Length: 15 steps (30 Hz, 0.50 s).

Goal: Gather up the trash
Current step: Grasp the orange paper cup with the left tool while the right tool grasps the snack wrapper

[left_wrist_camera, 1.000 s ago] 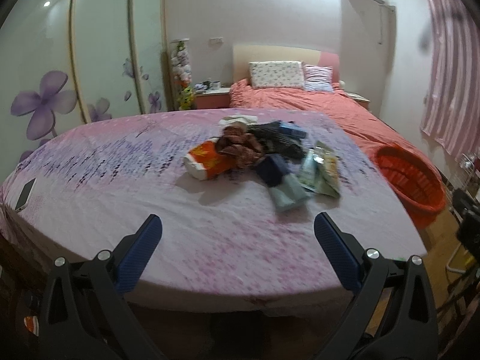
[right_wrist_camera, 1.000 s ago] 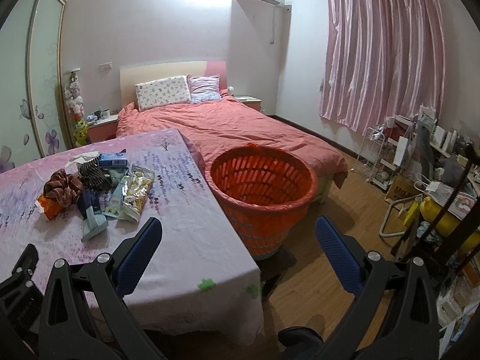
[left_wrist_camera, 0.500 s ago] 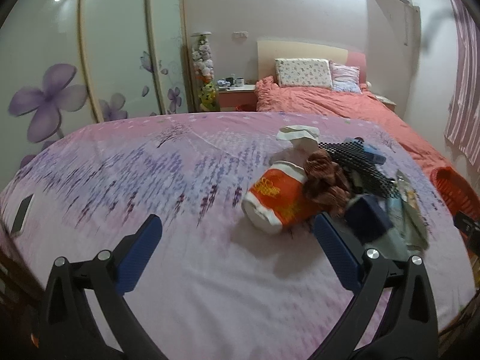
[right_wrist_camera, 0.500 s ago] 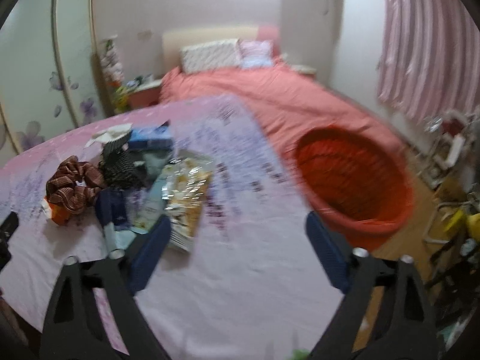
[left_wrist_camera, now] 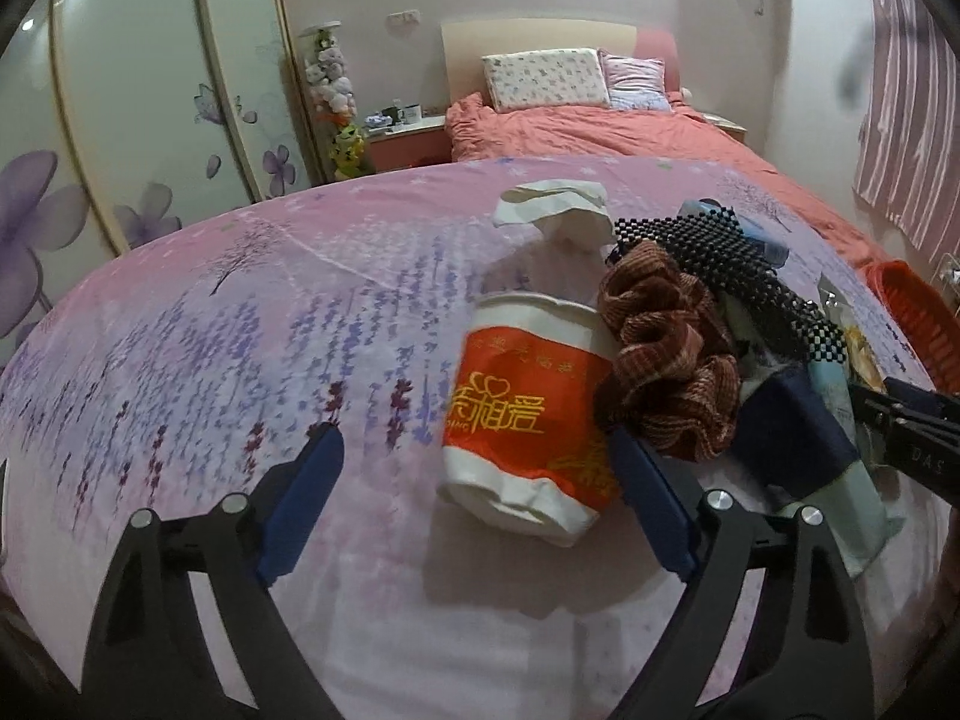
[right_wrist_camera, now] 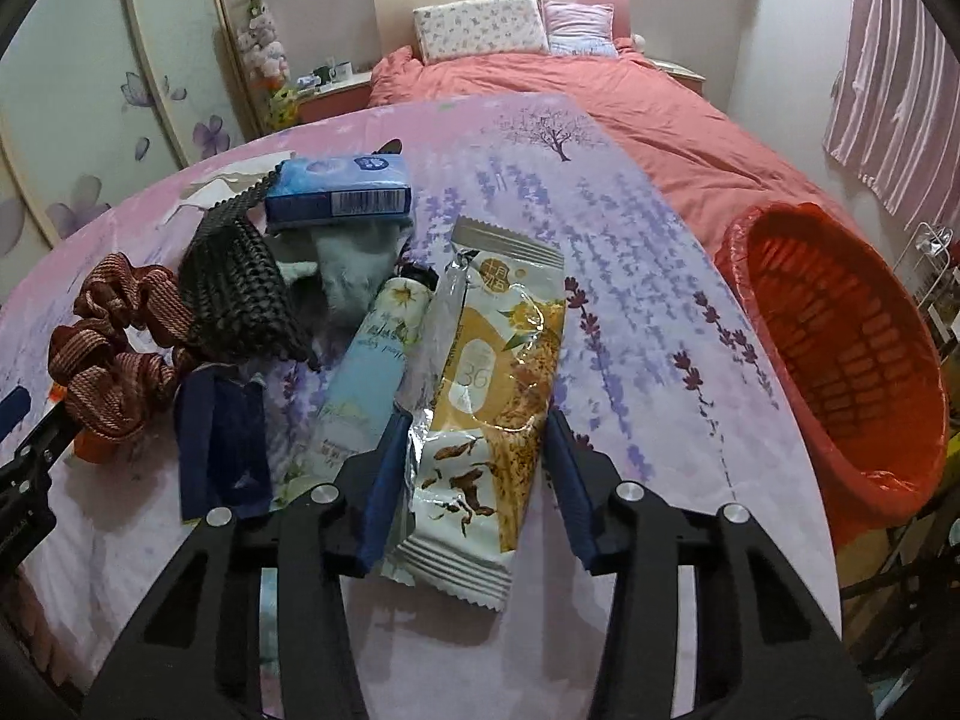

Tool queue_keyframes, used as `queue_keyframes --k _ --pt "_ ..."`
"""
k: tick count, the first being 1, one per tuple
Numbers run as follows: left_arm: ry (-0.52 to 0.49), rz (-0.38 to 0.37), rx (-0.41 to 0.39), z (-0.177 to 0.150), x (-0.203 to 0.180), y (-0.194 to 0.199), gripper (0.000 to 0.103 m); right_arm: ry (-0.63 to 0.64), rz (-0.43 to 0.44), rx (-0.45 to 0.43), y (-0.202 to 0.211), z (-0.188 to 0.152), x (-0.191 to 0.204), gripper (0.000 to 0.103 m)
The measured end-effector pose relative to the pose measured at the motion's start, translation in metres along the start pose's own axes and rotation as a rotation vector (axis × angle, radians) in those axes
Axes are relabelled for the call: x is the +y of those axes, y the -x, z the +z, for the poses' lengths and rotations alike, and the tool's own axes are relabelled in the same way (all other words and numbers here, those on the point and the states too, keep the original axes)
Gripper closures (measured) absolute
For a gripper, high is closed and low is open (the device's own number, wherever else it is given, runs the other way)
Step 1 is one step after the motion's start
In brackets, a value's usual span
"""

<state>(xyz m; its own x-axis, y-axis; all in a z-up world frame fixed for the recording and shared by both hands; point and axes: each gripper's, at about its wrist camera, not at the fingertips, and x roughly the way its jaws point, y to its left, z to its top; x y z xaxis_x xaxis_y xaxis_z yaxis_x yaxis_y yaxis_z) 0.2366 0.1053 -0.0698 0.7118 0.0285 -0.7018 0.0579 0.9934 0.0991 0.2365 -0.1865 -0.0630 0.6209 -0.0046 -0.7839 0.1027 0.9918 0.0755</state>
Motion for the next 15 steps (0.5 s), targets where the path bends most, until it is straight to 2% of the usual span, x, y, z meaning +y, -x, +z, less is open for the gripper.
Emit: queue_keyframes --k 4,8,11,15 --pt "0.006 0.033 0.002 0.012 0.002 -0.011 0.018 -0.032 0.009 -0.012 -0.003 0.007 -0.006 0.059" --pt "0.054 0.068 0.017 0.024 0.015 -0.022 0.018 -0.035 0.009 -0.021 -0.015 0.022 -0.007 0.058" --pt "0.074 0.058 0.023 0.026 0.026 -0.024 0.018 -0.029 0.006 -0.020 -0.026 0.031 -0.004 0.055" --pt "0.050 0.050 0.012 0.027 0.026 -0.026 0.013 -0.039 0.010 -0.021 -0.032 0.036 -0.002 0.055"
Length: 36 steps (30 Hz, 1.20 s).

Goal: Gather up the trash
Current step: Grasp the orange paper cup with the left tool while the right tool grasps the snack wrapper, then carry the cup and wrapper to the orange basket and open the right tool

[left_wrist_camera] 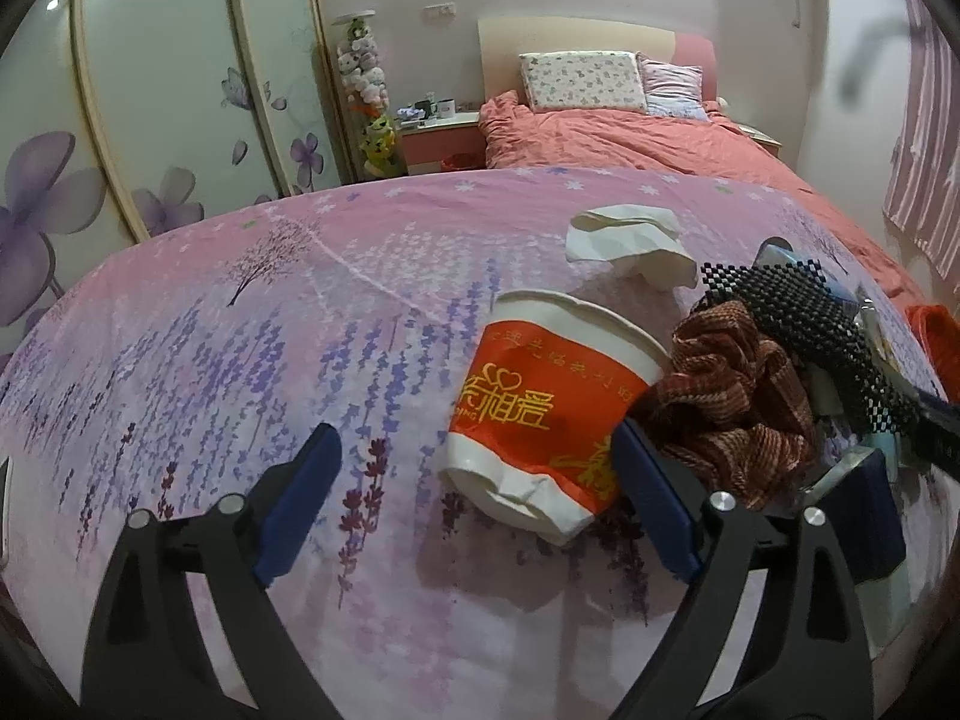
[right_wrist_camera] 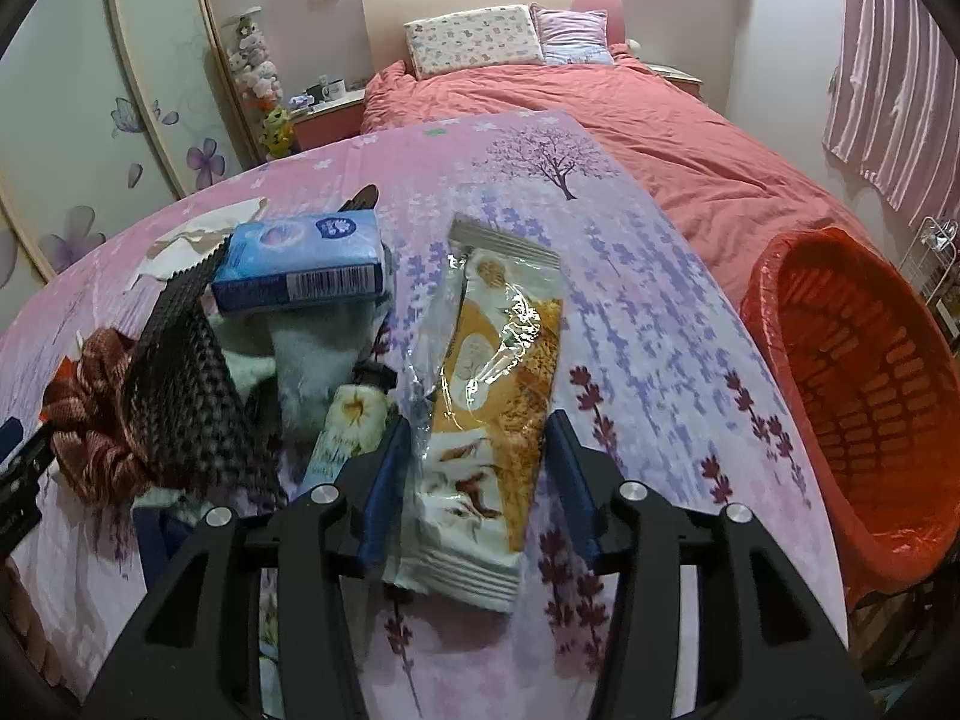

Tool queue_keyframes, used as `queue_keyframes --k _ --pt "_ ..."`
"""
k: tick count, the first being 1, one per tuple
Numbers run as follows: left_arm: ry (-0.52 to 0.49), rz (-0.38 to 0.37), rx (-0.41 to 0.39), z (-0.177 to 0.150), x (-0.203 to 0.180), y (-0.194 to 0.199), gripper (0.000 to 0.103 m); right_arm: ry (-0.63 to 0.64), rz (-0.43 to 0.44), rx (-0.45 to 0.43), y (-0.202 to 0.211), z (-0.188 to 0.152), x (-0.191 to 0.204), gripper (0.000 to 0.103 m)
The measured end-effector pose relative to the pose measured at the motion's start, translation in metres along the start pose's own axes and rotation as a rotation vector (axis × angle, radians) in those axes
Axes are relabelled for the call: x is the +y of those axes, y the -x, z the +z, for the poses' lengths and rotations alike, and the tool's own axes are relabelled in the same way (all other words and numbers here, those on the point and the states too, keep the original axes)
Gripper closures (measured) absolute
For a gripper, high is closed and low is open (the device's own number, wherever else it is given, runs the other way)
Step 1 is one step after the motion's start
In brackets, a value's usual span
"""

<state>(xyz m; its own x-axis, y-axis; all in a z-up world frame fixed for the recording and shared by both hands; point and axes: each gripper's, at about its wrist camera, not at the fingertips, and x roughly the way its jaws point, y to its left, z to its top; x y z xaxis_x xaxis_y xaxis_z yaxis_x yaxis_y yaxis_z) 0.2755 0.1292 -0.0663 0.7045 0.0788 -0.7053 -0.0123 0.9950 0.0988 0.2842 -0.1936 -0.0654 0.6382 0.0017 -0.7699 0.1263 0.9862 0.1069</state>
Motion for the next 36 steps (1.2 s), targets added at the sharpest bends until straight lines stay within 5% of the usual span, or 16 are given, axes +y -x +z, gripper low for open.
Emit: queue_keyframes --k 10,13,26,36 --pt "-0.041 -0.024 0.031 0.012 -0.017 -0.021 0.014 -0.001 0.023 0.001 -0.006 0.002 -0.001 0.054" --pt "-0.011 -0.031 0.050 0.016 -0.013 -0.029 0.027 0.004 0.020 0.002 -0.008 0.003 0.000 0.053" --pt "0.008 -0.007 0.056 0.022 0.005 -0.037 0.022 -0.002 0.036 0.003 -0.015 0.013 -0.005 0.053" --pt "0.043 -0.035 0.065 0.023 0.012 -0.042 0.022 -0.031 0.058 -0.004 -0.018 0.011 -0.015 0.064"
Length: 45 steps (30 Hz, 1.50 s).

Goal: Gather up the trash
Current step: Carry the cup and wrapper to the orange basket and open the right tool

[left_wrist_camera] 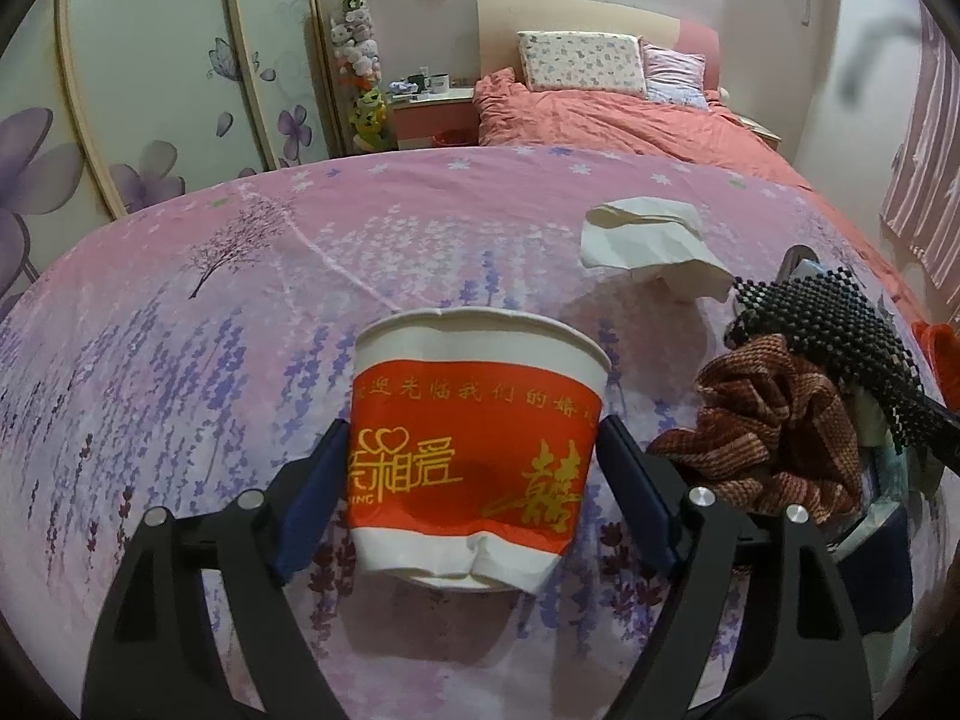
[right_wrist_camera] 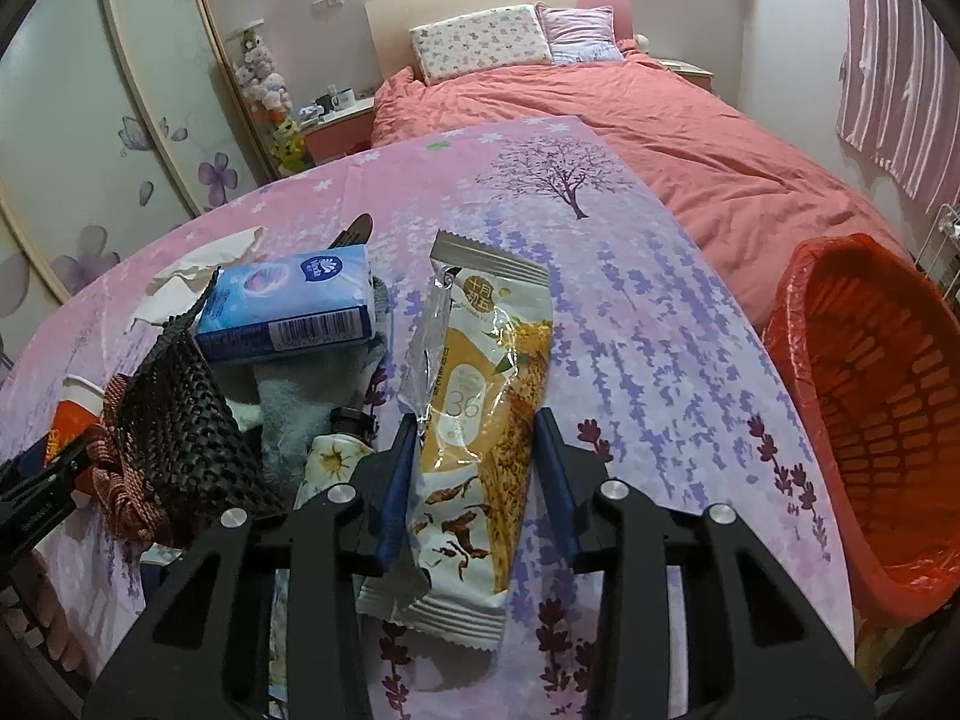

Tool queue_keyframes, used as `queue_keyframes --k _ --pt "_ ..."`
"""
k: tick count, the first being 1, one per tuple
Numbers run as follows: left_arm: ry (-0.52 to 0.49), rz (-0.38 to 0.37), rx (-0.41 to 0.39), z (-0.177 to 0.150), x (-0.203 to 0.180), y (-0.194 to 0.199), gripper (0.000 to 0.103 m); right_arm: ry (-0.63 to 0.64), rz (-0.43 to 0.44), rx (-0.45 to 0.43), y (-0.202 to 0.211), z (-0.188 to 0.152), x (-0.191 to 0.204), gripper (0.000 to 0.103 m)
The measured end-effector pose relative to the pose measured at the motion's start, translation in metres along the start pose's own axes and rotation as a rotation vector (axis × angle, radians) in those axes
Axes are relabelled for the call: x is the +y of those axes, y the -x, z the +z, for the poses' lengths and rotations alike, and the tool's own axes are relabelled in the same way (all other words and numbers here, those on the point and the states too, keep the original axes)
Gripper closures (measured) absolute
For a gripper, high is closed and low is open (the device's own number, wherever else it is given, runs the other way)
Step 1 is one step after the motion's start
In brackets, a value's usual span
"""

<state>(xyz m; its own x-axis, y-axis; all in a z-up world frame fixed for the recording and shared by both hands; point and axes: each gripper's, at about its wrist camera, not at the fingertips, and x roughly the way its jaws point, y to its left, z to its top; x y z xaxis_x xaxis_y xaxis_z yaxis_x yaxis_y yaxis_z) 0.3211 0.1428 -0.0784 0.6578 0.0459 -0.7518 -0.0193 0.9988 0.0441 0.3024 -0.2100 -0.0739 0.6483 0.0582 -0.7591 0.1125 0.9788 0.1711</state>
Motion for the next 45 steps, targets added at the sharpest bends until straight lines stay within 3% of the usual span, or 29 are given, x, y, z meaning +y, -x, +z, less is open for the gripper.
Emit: queue_keyframes --k 12,22,28,37,45 --pt "-0.003 -0.015 -0.053 -0.002 0.004 0.023 0.024 0.028 -0.015 -0.028 0.014 -0.002 -0.001 0.067" --pt "-0.032 -0.057 -0.122 0.010 -0.019 0.073 0.024 0.036 0.023 -0.097 0.057 0.002 -0.009 0.067" --pt "-0.069 -0.126 -0.165 0.018 -0.060 0.108 0.024 0.022 0.049 -0.139 0.084 0.006 -0.030 0.067" --pt "-0.150 -0.308 -0.223 0.025 -0.154 0.151 0.024 -0.032 0.057 -0.204 0.117 0.007 -0.086 0.067" --pt "-0.251 -0.436 -0.201 0.019 -0.256 0.148 0.024 -0.124 -0.003 -0.232 0.122 0.009 -0.149 0.067"
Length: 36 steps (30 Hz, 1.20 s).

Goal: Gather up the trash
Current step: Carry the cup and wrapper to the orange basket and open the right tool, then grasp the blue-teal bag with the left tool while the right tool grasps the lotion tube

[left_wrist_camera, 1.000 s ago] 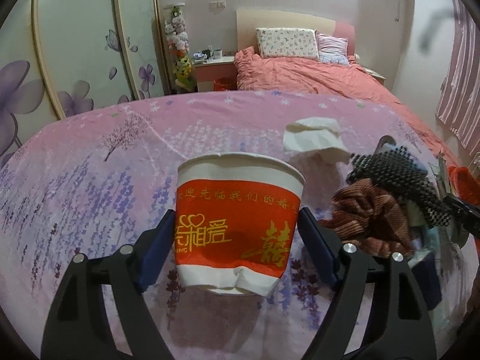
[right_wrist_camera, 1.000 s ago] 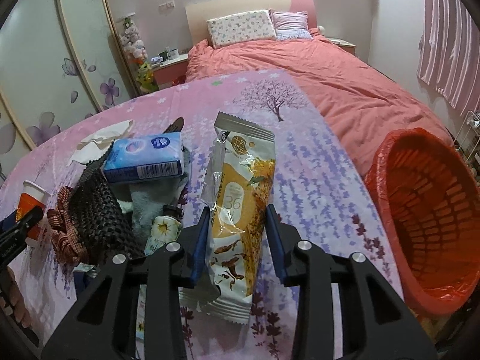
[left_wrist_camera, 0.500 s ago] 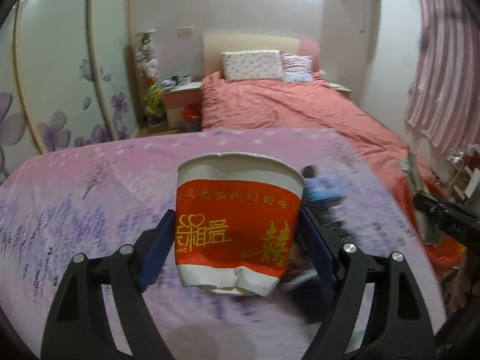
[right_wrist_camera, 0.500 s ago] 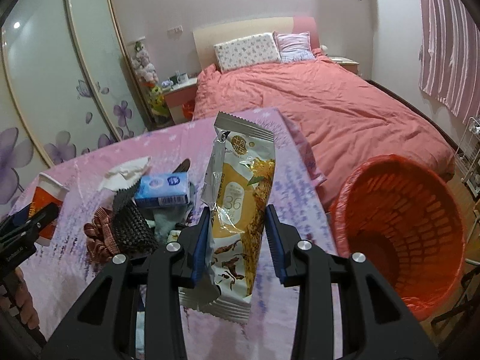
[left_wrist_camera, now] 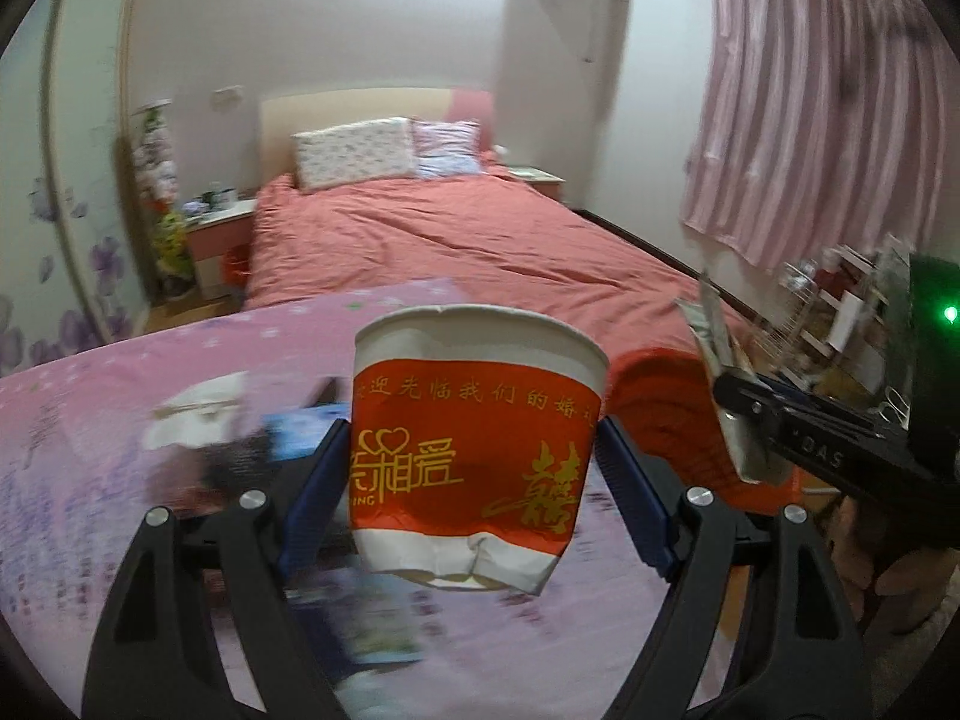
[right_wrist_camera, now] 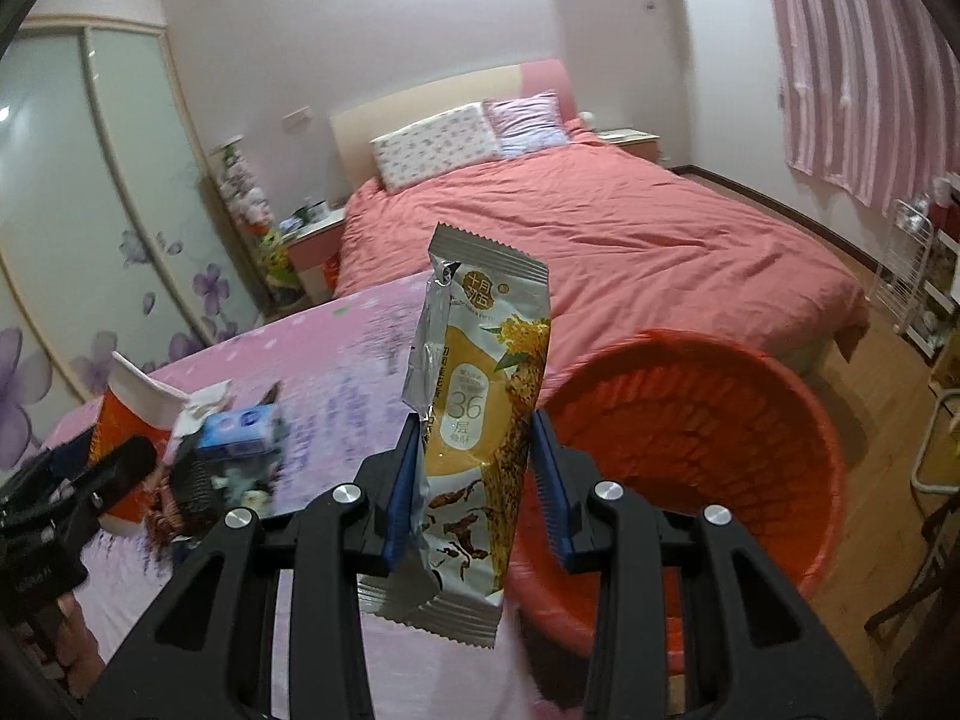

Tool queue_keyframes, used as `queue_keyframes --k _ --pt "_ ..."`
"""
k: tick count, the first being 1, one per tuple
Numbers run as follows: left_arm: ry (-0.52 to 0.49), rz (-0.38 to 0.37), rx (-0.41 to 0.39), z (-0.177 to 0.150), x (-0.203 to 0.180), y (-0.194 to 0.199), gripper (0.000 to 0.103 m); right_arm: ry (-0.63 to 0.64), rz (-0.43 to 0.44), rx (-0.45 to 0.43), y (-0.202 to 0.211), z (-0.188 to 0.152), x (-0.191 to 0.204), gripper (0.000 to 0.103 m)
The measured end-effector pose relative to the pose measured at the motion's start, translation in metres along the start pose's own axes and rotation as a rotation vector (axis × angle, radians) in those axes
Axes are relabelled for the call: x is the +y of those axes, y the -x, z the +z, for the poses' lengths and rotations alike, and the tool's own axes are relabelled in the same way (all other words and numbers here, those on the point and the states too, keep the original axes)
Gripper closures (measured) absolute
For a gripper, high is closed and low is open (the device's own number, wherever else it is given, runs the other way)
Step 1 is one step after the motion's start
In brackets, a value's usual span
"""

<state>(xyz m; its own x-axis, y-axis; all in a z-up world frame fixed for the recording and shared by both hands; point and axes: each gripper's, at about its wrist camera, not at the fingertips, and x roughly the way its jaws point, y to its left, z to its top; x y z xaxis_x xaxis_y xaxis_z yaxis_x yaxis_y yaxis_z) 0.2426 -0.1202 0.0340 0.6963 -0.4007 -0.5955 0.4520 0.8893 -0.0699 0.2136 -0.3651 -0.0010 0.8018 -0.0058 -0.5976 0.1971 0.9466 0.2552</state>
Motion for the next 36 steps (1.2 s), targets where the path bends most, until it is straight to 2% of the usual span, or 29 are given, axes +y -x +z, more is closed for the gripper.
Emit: queue_keyframes --k 5,16,19,20,22,28,33,36 --pt "-0.047 -0.064 0.032 -0.001 -0.047 -0.037 0.024 -0.045 -0.015 -0.005 -0.003 0.000 -0.031 0.067" --pt "-0.110 -0.128 0.099 -0.002 -0.113 -0.101 0.023 -0.127 -0.059 -0.004 -0.020 0.004 -0.079 0.066" --pt "-0.139 -0.115 0.115 -0.003 -0.127 -0.117 0.020 -0.144 -0.073 -0.002 -0.027 0.004 -0.087 0.056" --pt "-0.147 -0.105 0.126 -0.004 -0.128 -0.122 0.018 -0.150 -0.076 0.003 -0.029 0.004 -0.089 0.050" --pt "-0.148 -0.083 0.137 -0.005 -0.126 -0.127 0.012 -0.159 -0.083 0.007 -0.030 0.001 -0.092 0.047" --pt "-0.111 -0.023 0.161 -0.015 -0.095 -0.122 0.011 -0.166 -0.093 0.019 -0.022 -0.006 -0.093 0.045" --pt "-0.067 0.031 0.155 -0.025 -0.060 -0.088 0.011 -0.124 -0.087 0.018 -0.015 -0.007 -0.079 0.045" --pt "-0.056 0.076 0.140 -0.034 -0.040 -0.061 0.011 -0.086 -0.073 0.028 -0.012 -0.011 -0.056 0.045"
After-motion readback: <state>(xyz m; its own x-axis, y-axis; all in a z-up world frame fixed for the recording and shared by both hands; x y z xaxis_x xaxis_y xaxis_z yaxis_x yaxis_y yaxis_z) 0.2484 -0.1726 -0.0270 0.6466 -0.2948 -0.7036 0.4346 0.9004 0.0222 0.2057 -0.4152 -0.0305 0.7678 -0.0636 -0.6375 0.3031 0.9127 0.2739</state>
